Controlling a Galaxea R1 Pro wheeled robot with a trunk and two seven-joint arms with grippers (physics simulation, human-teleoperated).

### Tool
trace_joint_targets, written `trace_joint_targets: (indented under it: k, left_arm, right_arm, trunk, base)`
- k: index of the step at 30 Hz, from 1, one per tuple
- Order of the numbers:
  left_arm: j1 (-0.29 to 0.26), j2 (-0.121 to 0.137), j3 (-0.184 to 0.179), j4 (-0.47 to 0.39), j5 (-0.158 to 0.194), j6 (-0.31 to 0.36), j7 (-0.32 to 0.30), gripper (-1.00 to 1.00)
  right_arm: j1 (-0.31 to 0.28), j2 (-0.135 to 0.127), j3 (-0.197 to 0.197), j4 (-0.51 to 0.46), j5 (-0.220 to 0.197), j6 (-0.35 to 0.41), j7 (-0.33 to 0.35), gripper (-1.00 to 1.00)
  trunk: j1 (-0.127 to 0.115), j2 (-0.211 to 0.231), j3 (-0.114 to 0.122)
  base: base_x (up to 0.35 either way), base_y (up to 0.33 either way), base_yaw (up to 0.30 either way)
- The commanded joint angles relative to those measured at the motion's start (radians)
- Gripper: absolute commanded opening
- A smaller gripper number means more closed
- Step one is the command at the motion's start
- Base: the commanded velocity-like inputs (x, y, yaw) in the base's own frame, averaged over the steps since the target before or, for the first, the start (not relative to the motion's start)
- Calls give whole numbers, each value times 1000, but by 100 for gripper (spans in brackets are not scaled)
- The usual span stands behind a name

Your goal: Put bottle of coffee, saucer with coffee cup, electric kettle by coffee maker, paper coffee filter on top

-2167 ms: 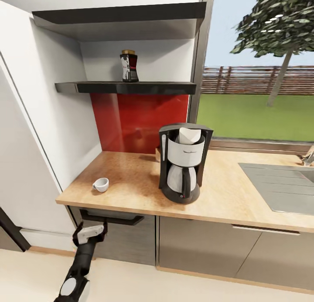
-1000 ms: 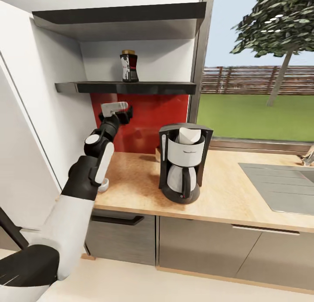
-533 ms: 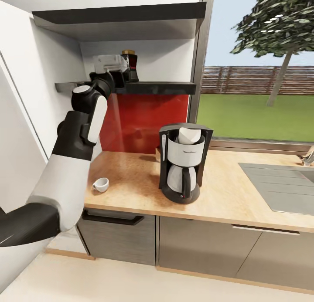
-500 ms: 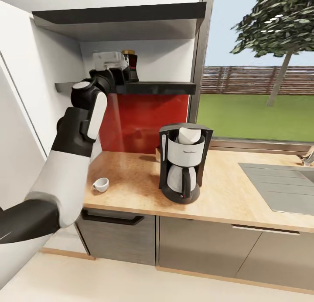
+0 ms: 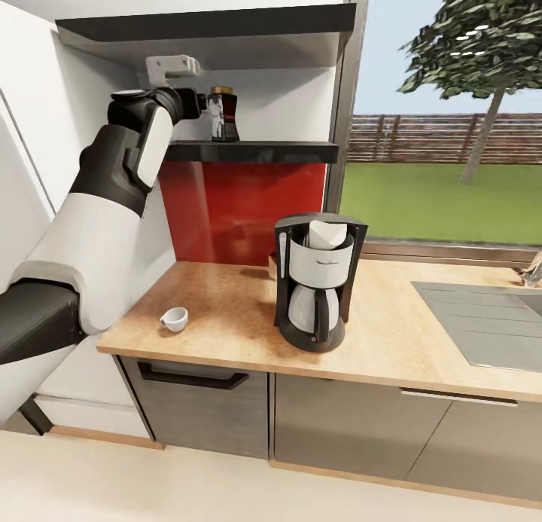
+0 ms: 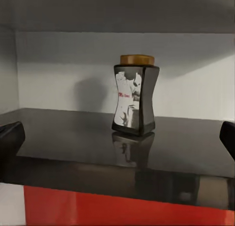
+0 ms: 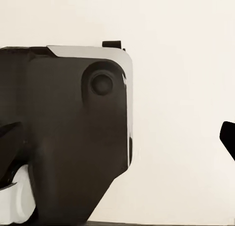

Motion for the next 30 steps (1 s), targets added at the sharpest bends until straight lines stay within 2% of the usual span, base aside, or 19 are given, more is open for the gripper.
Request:
trace_joint_targets:
  k: [1, 3, 5, 12, 15, 19, 22, 26, 28, 30]
  left_arm:
    - [-1, 5, -3, -1, 11, 4, 9, 100]
    - [-1, 18, -3, 5, 14, 5, 10, 100]
    - [1, 22, -3, 8, 14, 6, 11, 100]
    - [3, 24, -2, 19, 15, 7, 12, 100]
    - [-1, 28, -1, 34, 16, 53, 12, 100]
    - [-12, 55, -3, 52, 15, 86, 11, 100]
    - [-26, 59, -4, 95, 12, 83, 11, 100]
    - [-64, 60, -6, 135, 13, 86, 11, 100]
    - [-119, 57, -6, 219, 18, 82, 11, 100]
    - [-146, 54, -5, 261, 20, 80, 10, 100]
  right_arm:
    - [0, -2, -9, -1, 8, 1, 25, 100]
    - [1, -11, -9, -1, 6, 2, 78, 100]
    - [2, -14, -9, -1, 5, 2, 93, 100]
    - [2, -17, -9, -2, 6, 5, 103, 100]
    - [2, -17, -9, -2, 6, 6, 103, 100]
    - [2, -17, -8, -1, 6, 6, 103, 100]
    - [3, -18, -7, -1, 6, 6, 103, 100]
    - [3, -18, -7, -1, 6, 6, 103, 100]
    - [3, -18, -7, -1, 6, 6, 103, 100]
    - [3, -18, -7, -1, 6, 6, 103, 100]
  trunk:
    - [1, -2, -2]
    - [1, -2, -2]
    - [1, -2, -2]
    - [1, -2, -2]
    - [1, -2, -2]
    - [1, -2, -2]
    - [1, -2, -2]
    - [1, -2, -2]
    - [1, -2, -2]
    - [1, -2, -2]
  base:
    - [0, 0, 0]
    - [0, 0, 0]
    - [0, 0, 0]
    - [32, 0, 0]
    - [288, 0, 0]
    - [255, 0, 0]
    - [69, 0, 0]
    - [16, 0, 0]
    - [3, 0, 0]
    - [1, 0, 0]
